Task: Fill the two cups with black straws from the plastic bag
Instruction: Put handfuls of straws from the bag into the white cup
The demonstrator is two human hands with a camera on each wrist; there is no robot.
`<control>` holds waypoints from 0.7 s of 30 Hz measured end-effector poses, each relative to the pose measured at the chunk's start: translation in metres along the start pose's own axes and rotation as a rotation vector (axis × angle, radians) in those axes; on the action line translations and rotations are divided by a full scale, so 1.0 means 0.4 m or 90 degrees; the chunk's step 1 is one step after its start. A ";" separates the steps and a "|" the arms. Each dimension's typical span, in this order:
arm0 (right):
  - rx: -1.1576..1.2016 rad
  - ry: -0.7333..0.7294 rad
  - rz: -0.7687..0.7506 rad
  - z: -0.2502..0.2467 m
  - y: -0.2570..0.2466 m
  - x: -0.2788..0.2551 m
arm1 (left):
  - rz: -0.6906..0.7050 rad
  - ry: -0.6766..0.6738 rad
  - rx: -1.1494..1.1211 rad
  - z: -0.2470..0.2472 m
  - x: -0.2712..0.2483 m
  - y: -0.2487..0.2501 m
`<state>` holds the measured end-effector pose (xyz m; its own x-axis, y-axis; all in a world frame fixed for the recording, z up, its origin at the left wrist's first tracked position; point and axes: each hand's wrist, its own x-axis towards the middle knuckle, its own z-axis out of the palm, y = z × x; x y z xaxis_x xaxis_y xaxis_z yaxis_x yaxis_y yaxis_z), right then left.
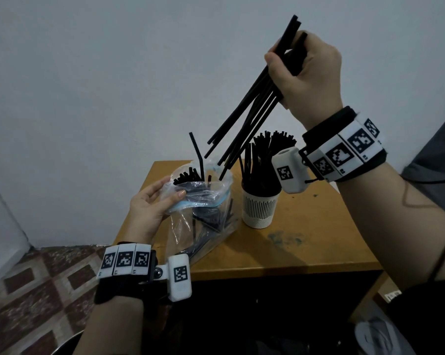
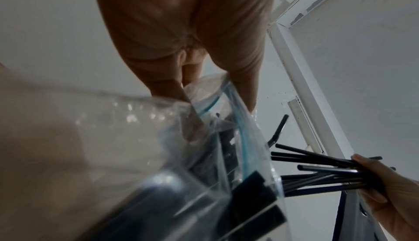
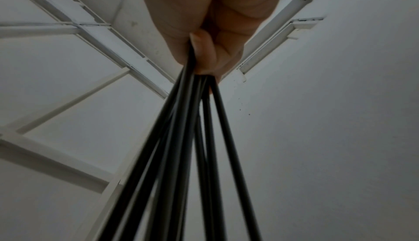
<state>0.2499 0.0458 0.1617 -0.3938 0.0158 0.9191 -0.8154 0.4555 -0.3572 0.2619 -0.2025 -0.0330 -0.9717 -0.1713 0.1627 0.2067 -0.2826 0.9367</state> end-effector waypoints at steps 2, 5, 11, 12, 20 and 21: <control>0.002 0.012 0.017 -0.005 0.009 0.001 | 0.001 0.006 0.002 0.002 0.002 -0.001; 0.001 0.028 0.025 -0.018 0.021 0.003 | 0.005 0.015 0.005 0.004 0.005 -0.002; -0.002 0.024 0.010 -0.052 0.009 0.007 | 0.027 0.045 0.002 -0.002 0.008 0.005; -0.003 0.020 0.007 -0.058 0.006 0.006 | 0.030 0.050 0.001 -0.004 0.008 0.006; 0.001 -0.067 0.009 -0.068 0.004 -0.028 | 0.058 0.124 0.005 -0.034 0.016 0.016; -0.009 -0.079 0.009 -0.064 0.006 -0.033 | 0.059 0.132 0.001 -0.035 0.017 0.017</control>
<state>0.2639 0.0695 0.1528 -0.4553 -0.0875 0.8860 -0.8040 0.4679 -0.3670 0.2582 -0.2188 -0.0298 -0.9043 -0.3866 0.1809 0.2932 -0.2546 0.9215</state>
